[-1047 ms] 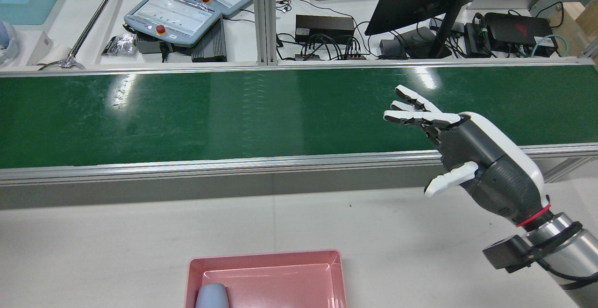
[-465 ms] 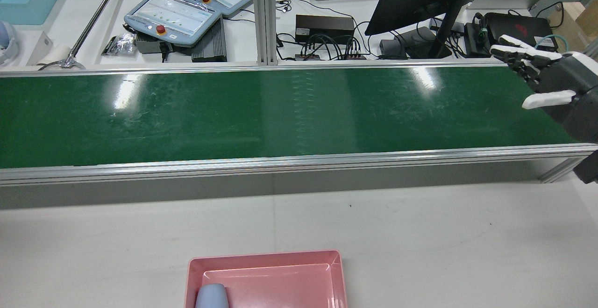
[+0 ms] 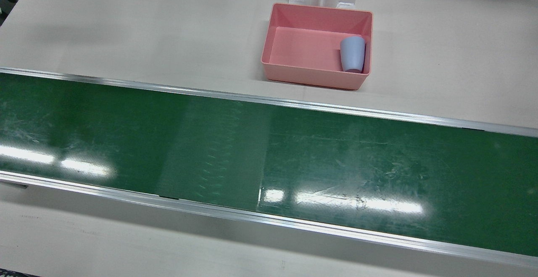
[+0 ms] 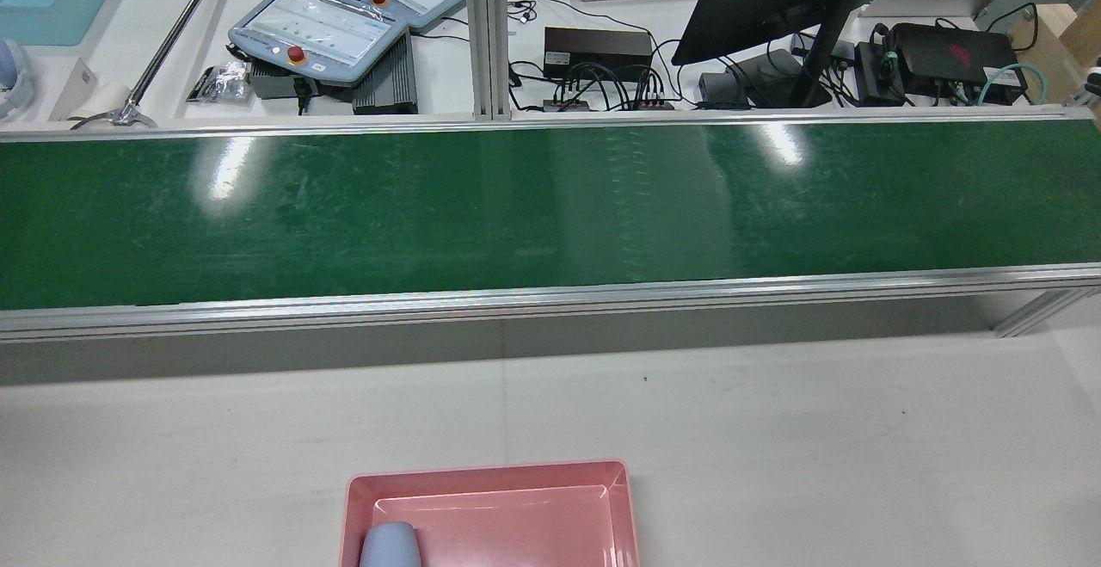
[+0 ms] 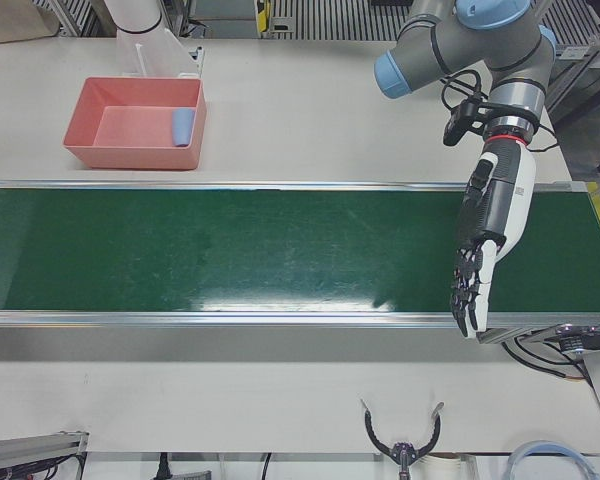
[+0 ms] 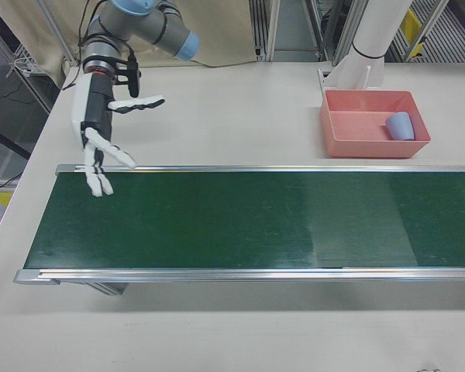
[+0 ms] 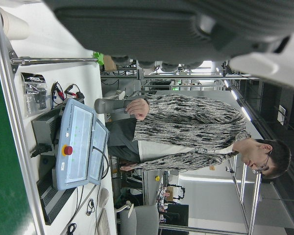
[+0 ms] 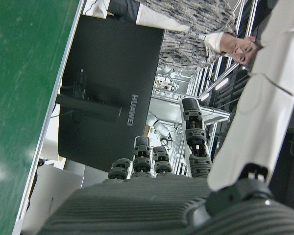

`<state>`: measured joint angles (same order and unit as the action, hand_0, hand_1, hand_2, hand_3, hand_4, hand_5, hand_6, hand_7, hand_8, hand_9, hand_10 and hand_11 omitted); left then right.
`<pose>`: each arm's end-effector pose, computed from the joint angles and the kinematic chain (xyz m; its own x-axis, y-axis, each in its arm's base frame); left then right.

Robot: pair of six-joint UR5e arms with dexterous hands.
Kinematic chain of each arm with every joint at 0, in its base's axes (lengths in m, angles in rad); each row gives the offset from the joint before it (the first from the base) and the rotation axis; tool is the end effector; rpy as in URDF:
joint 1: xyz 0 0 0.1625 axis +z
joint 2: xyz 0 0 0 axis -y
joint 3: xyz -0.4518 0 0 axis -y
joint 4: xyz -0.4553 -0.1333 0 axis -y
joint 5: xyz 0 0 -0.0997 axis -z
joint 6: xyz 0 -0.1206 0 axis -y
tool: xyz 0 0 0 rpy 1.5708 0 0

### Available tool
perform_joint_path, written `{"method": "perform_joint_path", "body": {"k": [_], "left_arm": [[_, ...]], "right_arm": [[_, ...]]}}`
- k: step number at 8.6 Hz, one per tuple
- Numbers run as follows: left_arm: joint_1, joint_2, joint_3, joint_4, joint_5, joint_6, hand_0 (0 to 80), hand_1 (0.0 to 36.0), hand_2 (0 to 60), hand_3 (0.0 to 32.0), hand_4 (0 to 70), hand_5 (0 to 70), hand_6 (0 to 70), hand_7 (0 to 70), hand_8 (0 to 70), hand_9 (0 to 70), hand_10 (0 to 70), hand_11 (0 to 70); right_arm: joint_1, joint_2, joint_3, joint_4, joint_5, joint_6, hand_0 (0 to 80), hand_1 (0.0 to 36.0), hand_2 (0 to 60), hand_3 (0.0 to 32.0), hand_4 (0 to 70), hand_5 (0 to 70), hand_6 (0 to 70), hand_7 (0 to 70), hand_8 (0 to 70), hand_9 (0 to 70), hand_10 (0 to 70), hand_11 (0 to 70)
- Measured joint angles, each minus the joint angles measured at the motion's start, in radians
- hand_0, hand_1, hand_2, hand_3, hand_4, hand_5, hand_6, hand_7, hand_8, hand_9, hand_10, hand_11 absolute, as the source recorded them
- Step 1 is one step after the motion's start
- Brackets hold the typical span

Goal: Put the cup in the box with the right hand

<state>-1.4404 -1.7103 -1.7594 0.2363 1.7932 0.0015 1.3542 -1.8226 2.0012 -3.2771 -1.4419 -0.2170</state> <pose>-0.0252 -0.6287 0.5517 -0.9385 -0.3445 -0.0217 -0.0105 0.0914 -0.9958 0.0466 -0.4805 0.6136 -0.9748 0.0766 0.2097 -0.2054 0.0600 -0.9768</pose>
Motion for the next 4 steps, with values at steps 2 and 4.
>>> {"method": "perform_joint_path", "body": {"k": [2, 4], "left_arm": [[0.000, 0.001, 0.000, 0.000, 0.000, 0.000, 0.0, 0.0, 0.0, 0.0, 0.0, 0.0, 0.0, 0.0, 0.0, 0.0, 0.0, 0.0], [0.000, 0.001, 0.000, -0.001, 0.000, 0.000, 0.0, 0.0, 0.0, 0.0, 0.0, 0.0, 0.0, 0.0, 0.0, 0.0, 0.0, 0.0]], "right_arm": [[0.168, -0.028, -0.109, 0.109, -0.096, 0.010, 51.5, 13.1, 5.8, 0.0, 19.7, 5.8, 5.4, 16.2, 11.2, 19.5, 4.7, 8.4], [0.218, -0.043, -0.128, 0.143, -0.124, 0.015, 53.2, 12.2, 0.0, 0.0, 22.7, 6.0, 5.4, 16.6, 11.2, 19.6, 3.8, 7.1]]}}
